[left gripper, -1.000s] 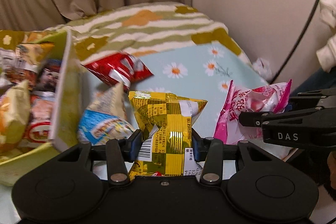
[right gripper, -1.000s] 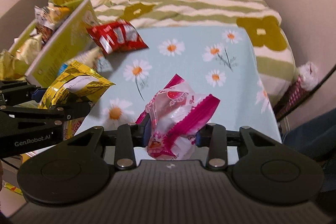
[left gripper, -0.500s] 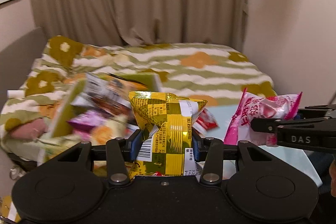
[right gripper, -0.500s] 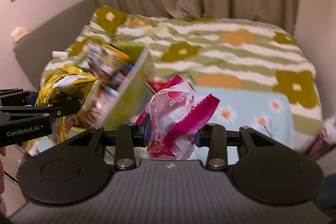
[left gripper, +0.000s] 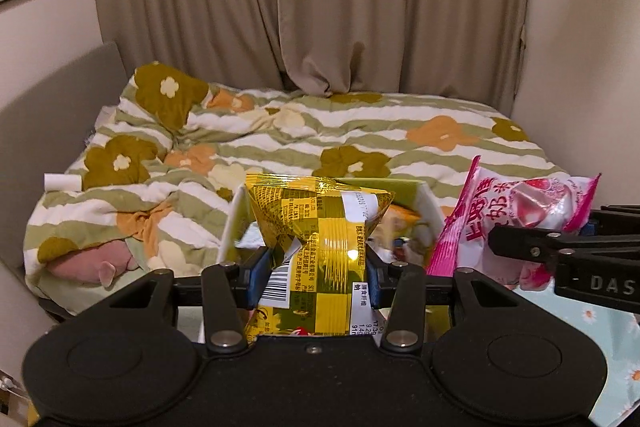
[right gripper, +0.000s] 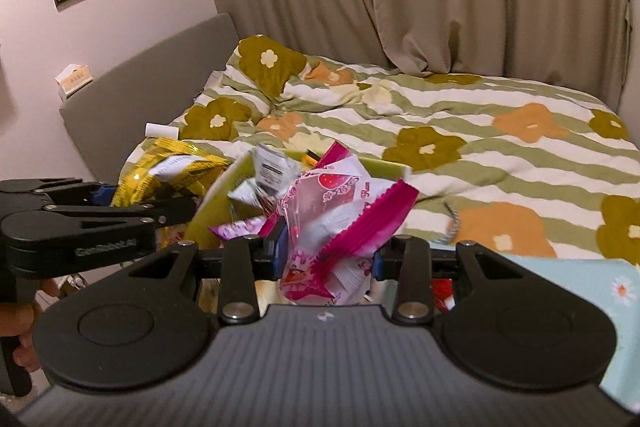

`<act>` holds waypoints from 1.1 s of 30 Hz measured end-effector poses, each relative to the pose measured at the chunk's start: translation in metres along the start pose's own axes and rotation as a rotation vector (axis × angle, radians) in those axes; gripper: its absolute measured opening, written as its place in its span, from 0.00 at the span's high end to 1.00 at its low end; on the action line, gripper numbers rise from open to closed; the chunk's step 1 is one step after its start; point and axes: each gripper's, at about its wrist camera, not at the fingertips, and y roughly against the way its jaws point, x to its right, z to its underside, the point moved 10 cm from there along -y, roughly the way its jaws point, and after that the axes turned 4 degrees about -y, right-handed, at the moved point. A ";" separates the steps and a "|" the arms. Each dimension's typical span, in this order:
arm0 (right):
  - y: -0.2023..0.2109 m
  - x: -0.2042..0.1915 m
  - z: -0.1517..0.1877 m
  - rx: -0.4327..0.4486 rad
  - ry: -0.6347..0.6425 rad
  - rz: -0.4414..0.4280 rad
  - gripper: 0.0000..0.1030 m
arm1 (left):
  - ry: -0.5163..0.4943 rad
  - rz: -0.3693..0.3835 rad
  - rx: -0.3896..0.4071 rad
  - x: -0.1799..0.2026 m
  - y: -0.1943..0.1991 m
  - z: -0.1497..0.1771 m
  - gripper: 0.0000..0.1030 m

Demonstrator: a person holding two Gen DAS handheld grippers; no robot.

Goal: Organize snacks
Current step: 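Carry both bags over the box and open both grippers to drop them in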

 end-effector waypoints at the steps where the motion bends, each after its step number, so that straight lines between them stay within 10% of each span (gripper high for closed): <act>1: -0.006 -0.002 -0.001 -0.004 -0.004 0.005 0.48 | -0.001 0.008 -0.012 -0.005 -0.008 0.001 0.51; 4: -0.024 -0.004 0.001 -0.025 -0.028 0.032 0.48 | 0.005 0.049 -0.053 -0.014 -0.031 0.008 0.50; 8: -0.037 -0.003 0.006 -0.050 -0.060 0.074 0.48 | 0.037 0.088 -0.097 -0.022 -0.051 0.017 0.00; 26: -0.047 -0.028 -0.008 -0.058 -0.047 0.038 0.45 | 0.103 0.079 -0.074 -0.049 -0.019 0.025 0.00; 29: -0.058 -0.038 -0.010 -0.067 -0.055 -0.002 0.25 | 0.114 0.058 -0.071 -0.053 -0.018 0.026 0.00; 30: -0.061 -0.039 -0.010 -0.063 -0.064 -0.008 0.02 | 0.116 0.053 -0.073 -0.054 -0.019 0.027 0.00; 33: -0.062 -0.036 -0.006 -0.053 -0.081 -0.016 0.00 | 0.106 0.040 -0.090 -0.055 -0.019 0.036 0.00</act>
